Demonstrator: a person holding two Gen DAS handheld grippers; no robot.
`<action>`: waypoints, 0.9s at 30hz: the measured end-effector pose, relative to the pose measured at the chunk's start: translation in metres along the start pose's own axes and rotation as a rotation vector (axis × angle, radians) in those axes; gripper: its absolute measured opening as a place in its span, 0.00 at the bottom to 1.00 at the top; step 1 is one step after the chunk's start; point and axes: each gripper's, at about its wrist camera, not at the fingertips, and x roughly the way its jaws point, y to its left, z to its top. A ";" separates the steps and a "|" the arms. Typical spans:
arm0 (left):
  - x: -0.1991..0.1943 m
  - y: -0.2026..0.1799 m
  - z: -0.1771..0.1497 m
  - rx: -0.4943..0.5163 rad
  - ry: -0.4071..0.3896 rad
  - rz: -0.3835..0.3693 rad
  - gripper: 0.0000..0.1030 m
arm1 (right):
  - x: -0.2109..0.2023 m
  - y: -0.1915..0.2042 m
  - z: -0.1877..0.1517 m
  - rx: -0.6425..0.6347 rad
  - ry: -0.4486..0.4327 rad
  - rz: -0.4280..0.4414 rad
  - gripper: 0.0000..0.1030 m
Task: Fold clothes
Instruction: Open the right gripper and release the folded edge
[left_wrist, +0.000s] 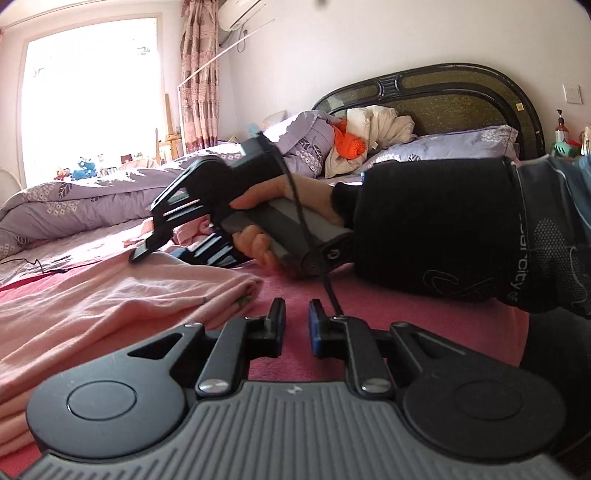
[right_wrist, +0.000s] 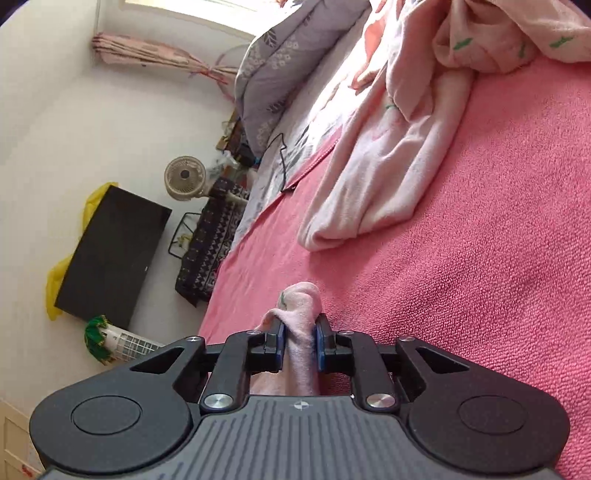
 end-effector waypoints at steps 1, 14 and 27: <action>-0.006 0.008 0.003 -0.018 -0.011 0.019 0.22 | -0.010 0.001 0.001 -0.020 -0.015 0.000 0.40; -0.031 0.107 -0.010 -0.099 0.166 0.469 0.55 | -0.084 0.122 -0.165 -1.020 -0.214 -0.218 0.56; -0.071 0.150 -0.028 -0.065 0.215 0.641 0.69 | -0.017 0.126 -0.255 -1.453 -0.133 -0.603 0.10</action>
